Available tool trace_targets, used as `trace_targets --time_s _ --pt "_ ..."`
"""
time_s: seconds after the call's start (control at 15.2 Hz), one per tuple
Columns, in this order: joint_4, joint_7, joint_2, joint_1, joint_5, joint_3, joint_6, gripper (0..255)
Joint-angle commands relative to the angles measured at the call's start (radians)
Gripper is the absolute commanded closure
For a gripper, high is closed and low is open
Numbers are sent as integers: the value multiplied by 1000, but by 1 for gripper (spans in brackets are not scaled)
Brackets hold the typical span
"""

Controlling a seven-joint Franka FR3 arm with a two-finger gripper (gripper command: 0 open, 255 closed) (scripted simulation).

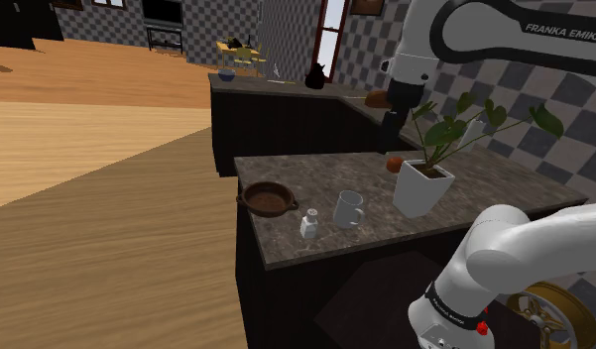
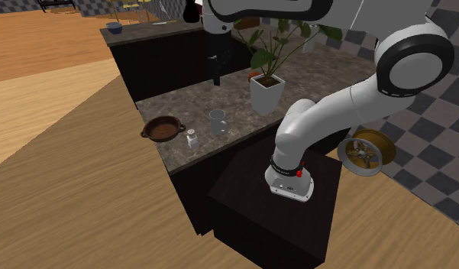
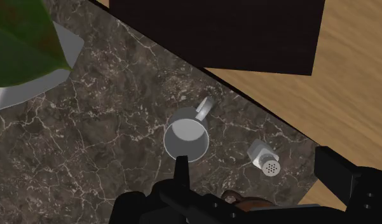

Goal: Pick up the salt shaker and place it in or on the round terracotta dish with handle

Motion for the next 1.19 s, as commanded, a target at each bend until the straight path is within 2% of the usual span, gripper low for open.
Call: trace_targets --time_s 0.0,0.53,1.12 --pt "0 0 0 0 0 0 0 0" --pt "-154 110 106 17 60 82 281 0" --pt "-215 237 353 28 93 180 614 0"
